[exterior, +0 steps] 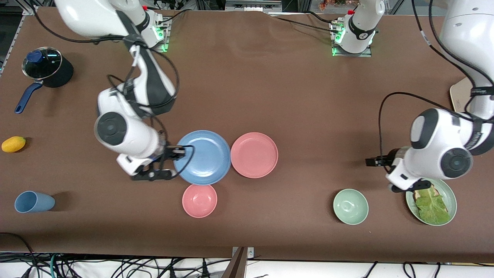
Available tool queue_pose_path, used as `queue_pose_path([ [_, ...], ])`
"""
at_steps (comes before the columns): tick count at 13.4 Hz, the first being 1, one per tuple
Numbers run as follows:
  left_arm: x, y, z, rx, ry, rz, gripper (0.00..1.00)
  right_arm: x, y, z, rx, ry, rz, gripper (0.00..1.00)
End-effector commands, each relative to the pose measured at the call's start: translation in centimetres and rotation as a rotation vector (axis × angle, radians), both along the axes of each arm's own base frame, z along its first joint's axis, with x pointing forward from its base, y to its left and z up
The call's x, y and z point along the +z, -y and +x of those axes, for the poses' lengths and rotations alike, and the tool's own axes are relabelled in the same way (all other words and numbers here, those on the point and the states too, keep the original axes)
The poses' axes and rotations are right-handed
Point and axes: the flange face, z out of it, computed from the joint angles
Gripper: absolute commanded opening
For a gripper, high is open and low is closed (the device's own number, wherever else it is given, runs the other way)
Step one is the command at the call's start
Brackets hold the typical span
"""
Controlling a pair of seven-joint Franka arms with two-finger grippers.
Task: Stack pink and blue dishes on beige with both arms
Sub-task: 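Drag the blue plate onto the pink plate while the left gripper withdraws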
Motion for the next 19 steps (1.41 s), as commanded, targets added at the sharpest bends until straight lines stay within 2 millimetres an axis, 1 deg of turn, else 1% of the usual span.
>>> queue_pose_path([
  [1,2.8,-2.6,-0.8,-0.046,0.004,-0.023,1.00,-0.6,-7.4,-2.9,-0.105,0.003,0.017,0.00],
  [2,3.6,-3.9,-1.2,-0.078,0.007,-0.017,1.00,-1.6,-9.5,-3.9,-0.141,0.006,0.015,0.00],
  [3,4.5,-4.8,-1.8,-0.097,0.008,-0.008,1.00,-2.1,-11.0,-4.6,-0.159,0.016,0.019,0.00],
  [4,5.2,-5.5,-2.6,-0.110,0.005,-0.022,1.00,-3.4,-12.1,-5.1,-0.162,0.018,0.021,0.00],
  [5,6.4,-6.2,-3.2,-0.126,0.014,-0.030,1.00,-4.2,-12.9,-5.6,-0.166,0.021,0.024,0.00],
  [6,7.5,-6.2,-4.2,-0.153,0.016,-0.039,1.00,-5.1,-13.5,-5.9,-0.178,0.025,0.031,0.00],
  [7,9.0,-5.6,-5.8,-0.189,0.019,-0.044,1.00,-5.7,-14.0,-6.1,-0.181,0.032,0.035,0.00],
  [8,10.3,-4.7,-6.8,-0.205,0.029,-0.042,1.00,-6.8,-14.1,-6.2,-0.182,0.026,0.030,0.00],
  [9,12.2,-4.4,-7.4,-0.203,0.054,-0.035,1.00,-7.6,-14.2,-6.5,-0.180,0.020,0.025,0.00],
  [10,14.1,-3.6,-7.8,-0.208,0.081,-0.030,1.00,-8.6,-14.2,-6.8,-0.177,0.011,0.017,0.00],
  [11,15.8,-1.9,-8.7,-0.230,0.100,-0.025,1.00,-9.6,-14.2,-7.0,-0.179,0.012,0.020,0.00],
  [13,19.2,-1.3,-10.2,-0.229,0.145,-0.017,1.00,-11.2,-14.0,-7.4,-0.184,0.007,0.018,0.00],
  [14,20.8,-0.5,-11.0,-0.241,0.158,-0.013,1.00,-11.5,-14.4,-7.8,-0.178,0.006,0.019,0.00],
  [15,22.0,-0.9,-11.7,-0.234,0.160,-0.014,1.00,-11.4,-14.6,-7.8,-0.177,0.012,0.026,0.00],
  [16,23.3,-0.6,-12.7,-0.236,0.147,-0.022,1.00,-11.6,-14.7,-7.8,-0.178,0.014,0.028,0.00],
  [17,24.5,-0.5,-13.3,-0.236,0.149,-0.026,1.00,-11.8,-14.7,-7.8,-0.178,0.016,0.028,0.13],
  [18,25.5,-0.4,-13.8,-0.237,0.155,-0.027,1.00,-12.3,-14.8,-7.6,-0.182,0.028,0.040,0.22],
  [19,25.9,-0.4,-14.0,-0.238,0.162,-0.028,1.00,-12.3,-14.9,-7.4,-0.183,0.042,0.052,0.30],
])
